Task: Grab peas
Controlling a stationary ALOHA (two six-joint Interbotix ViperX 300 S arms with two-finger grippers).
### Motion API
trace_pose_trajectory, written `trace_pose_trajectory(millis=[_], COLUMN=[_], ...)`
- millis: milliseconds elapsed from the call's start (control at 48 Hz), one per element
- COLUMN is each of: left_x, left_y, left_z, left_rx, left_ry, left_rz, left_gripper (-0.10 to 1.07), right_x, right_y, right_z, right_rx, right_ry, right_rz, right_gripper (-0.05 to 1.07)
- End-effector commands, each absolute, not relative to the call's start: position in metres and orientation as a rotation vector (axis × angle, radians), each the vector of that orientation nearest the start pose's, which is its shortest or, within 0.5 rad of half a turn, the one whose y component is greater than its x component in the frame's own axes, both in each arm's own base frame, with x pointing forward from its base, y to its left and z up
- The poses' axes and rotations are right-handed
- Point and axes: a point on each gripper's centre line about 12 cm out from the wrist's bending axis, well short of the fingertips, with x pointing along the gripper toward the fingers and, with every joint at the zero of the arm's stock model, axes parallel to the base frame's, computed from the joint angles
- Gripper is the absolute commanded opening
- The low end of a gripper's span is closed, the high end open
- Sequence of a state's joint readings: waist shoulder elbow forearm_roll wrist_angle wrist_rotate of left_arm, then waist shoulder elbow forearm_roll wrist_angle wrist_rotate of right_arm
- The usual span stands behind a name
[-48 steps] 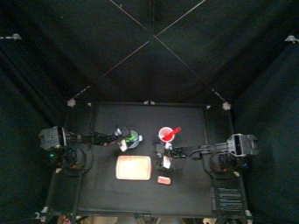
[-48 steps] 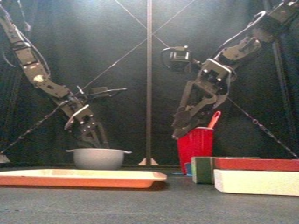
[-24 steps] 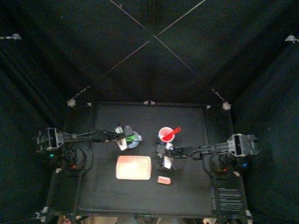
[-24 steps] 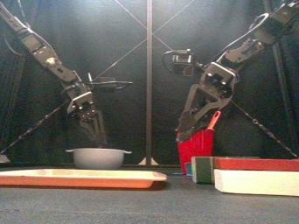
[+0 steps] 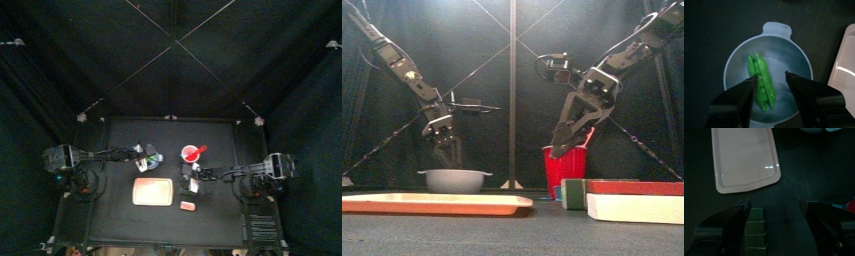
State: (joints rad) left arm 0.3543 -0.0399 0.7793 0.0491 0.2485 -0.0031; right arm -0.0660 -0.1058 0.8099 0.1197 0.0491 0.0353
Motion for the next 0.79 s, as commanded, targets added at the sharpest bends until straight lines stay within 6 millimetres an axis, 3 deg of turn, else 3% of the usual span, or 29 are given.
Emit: trace_pose_trajectory(millis=[0, 771], left_x=[0.322, 0.315], left_y=[0.123, 0.136], left_z=[0.137, 0.122], left_rx=[-0.119, -0.096], left_ry=[0.957, 1.013], left_rz=[0.32, 0.338], left_gripper=[0.86, 0.86], right_x=[0.343, 0.343], right_y=[-0.024, -0.024], right_z=[0.171, 0.17], right_rx=[0.176, 0.178], right_ry=[0.697, 0.7], right_rz=[-0.118, -0.119], right_gripper=[1.04, 1.04])
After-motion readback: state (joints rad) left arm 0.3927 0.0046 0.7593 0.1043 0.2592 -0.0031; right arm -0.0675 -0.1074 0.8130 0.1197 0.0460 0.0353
